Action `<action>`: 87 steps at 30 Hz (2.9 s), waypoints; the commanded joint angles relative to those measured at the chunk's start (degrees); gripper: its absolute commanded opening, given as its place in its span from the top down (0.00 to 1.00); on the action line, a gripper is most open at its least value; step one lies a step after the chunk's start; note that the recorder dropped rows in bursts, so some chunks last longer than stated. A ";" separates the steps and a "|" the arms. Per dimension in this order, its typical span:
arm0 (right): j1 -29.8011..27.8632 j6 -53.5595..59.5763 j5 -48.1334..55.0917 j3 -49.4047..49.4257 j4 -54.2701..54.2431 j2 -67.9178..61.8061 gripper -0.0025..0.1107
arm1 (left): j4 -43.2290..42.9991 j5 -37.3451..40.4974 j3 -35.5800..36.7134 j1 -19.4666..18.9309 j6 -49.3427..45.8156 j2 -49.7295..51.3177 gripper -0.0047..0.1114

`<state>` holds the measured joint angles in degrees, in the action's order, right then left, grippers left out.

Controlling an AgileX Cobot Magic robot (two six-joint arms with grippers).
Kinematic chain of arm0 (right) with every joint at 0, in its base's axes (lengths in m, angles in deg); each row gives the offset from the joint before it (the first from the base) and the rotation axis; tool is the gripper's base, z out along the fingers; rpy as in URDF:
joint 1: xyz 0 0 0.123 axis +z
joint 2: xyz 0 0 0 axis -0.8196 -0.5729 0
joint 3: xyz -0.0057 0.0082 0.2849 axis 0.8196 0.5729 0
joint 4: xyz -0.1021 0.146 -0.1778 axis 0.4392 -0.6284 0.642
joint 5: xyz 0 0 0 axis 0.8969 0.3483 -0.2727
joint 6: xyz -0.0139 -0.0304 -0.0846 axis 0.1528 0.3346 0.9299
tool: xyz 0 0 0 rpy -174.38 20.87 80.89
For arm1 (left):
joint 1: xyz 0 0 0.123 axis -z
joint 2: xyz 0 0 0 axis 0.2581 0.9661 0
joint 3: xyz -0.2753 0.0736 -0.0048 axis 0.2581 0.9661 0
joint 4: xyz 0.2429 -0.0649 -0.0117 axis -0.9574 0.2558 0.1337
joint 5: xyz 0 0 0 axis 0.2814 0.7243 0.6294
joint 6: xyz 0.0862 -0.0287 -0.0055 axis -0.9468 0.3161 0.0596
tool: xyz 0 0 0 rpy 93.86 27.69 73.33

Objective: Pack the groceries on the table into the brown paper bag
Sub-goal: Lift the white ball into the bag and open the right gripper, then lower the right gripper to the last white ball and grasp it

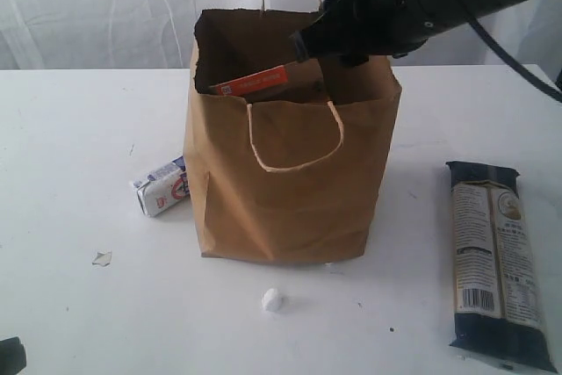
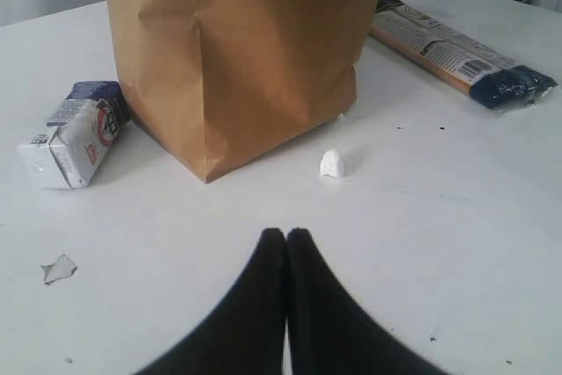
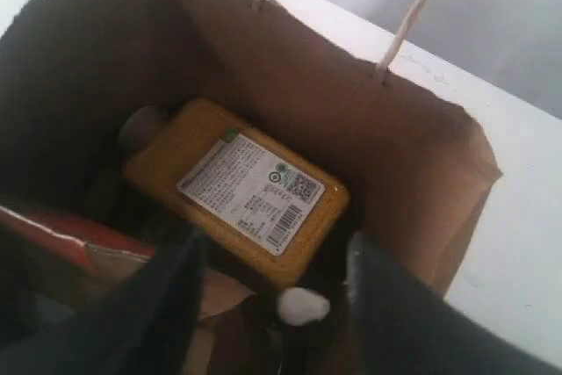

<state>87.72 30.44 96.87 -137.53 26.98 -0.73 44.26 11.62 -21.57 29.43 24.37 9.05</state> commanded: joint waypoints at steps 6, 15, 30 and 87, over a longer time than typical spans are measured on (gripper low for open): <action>0.55 0.18 5.52 1.43 1.65 11.05 0.46 | 0.25 -0.02 0.13 0.32 0.03 -0.28 0.96; 3.44 -3.43 14.90 12.82 1.50 27.84 0.49 | 0.25 -0.02 0.13 0.32 0.03 -0.28 0.96; 9.06 -2.31 3.95 37.13 -6.69 25.80 0.49 | 0.25 -0.02 0.13 0.32 0.03 -0.28 0.96; 13.90 6.45 -18.94 23.08 -13.84 -18.53 0.45 | 0.25 -0.02 0.13 0.32 0.03 -0.28 0.96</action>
<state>102.01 36.20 78.15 -113.40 13.14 -19.26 44.26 11.62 -21.57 29.43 24.37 9.05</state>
